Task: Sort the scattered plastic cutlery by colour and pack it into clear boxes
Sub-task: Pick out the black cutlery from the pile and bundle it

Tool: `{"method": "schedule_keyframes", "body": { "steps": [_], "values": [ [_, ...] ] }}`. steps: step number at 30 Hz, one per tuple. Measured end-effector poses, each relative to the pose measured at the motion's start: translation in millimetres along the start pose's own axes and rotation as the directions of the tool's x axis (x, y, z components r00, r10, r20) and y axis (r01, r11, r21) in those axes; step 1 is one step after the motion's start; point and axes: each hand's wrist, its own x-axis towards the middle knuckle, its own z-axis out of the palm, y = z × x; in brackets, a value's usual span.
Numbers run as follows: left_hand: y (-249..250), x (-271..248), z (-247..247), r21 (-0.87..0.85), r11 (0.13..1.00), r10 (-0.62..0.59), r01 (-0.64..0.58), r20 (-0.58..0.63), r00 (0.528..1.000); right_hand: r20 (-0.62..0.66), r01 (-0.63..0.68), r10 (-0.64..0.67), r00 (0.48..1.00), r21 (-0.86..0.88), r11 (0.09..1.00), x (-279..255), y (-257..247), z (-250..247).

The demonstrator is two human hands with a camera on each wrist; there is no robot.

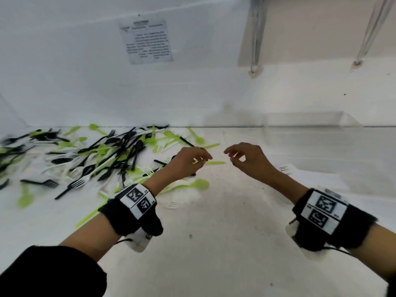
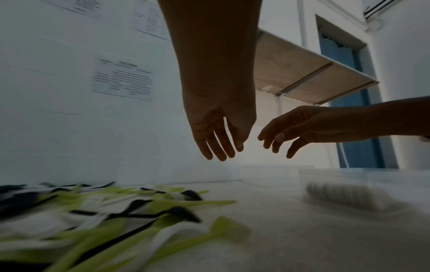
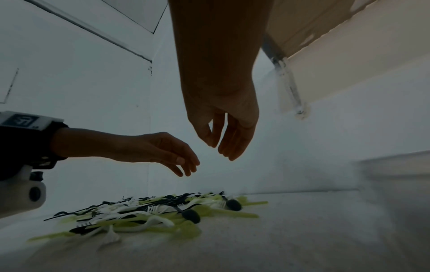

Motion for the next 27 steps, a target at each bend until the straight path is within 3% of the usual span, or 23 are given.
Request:
{"method": "schedule_keyframes", "body": {
  "steps": [5,10,15,20,24,27],
  "values": [
    [-53,-17,-27,0.083,0.995,-0.063,0.064,-0.004,0.998,0.058,-0.108,0.11,0.992,-0.027,0.994,23,-15,46],
    [-78,-16,-29,0.153,0.984,-0.118,0.097,0.134,0.984,0.107,-0.238,0.247,0.963,-0.083,0.968,39,-11,79],
    [-88,-2,-18,0.358,0.934,-0.119,0.006,0.297,0.947,0.181,-0.295,0.329,0.927,-0.19,0.936,53,1,92],
    [-101,10,-12,0.412,0.907,-0.058,-0.089,0.332,0.941,0.216,-0.296,0.364,0.906,-0.292,0.91,78,17,99],
    [-109,17,-16,0.34,0.928,0.023,-0.151,0.353,0.935,0.219,-0.288,0.381,0.898,-0.362,0.886,98,29,107],
    [-114,16,-24,0.193,0.952,0.194,-0.237,0.217,0.957,0.242,-0.279,0.401,0.883,-0.416,0.866,109,33,115]
  ]
}}
